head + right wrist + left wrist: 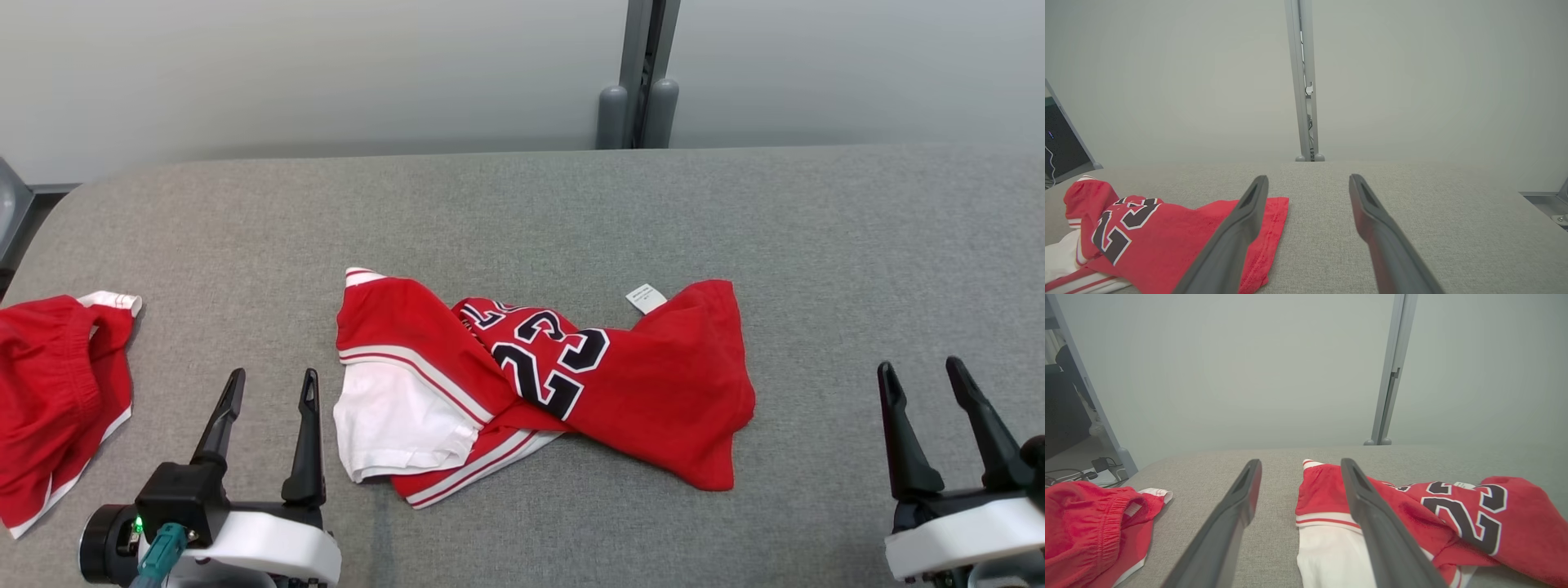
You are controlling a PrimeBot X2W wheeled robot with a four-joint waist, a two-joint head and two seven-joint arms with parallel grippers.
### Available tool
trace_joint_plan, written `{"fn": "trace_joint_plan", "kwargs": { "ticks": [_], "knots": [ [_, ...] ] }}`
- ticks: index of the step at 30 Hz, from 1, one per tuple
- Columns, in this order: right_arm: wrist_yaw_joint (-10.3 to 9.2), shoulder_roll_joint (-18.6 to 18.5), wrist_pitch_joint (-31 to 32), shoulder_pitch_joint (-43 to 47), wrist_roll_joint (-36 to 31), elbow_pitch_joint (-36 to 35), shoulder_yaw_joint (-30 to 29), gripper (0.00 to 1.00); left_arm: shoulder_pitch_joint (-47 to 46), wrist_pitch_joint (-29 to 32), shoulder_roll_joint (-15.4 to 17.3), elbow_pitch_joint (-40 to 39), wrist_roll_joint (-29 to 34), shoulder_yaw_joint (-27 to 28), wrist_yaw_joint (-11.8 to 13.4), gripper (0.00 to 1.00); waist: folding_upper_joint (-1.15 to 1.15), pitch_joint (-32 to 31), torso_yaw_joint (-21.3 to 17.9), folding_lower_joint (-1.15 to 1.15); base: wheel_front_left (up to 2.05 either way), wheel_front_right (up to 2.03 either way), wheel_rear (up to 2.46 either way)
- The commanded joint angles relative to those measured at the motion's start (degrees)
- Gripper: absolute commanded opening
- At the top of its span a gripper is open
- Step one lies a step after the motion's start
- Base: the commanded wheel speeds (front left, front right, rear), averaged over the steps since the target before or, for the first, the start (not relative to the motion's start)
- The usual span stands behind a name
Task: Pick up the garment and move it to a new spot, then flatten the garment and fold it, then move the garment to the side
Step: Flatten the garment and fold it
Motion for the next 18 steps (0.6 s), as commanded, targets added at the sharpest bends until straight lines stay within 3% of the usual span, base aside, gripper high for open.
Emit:
{"fn": "trace_joint_plan", "kwargs": {
  "ticks": [1,18],
  "knots": [
    [0.1,0.1,0.5,0.8,0.1,-0.4,-0.2,1.0,0.7,0.0,0.3,-0.4,-0.1,0.0,0.2,1.0,0.0,-0.5,-0.3,0.0,0.0,0.0,0.0],
    [0.1,1.4,2.2,3.2,0.7,-2.7,-0.1,1.0,1.5,1.9,1.7,-1.9,0.0,-0.7,0.7,1.0,0.0,-0.9,-0.6,0.0,0.0,0.0,0.0]
  ]
}}
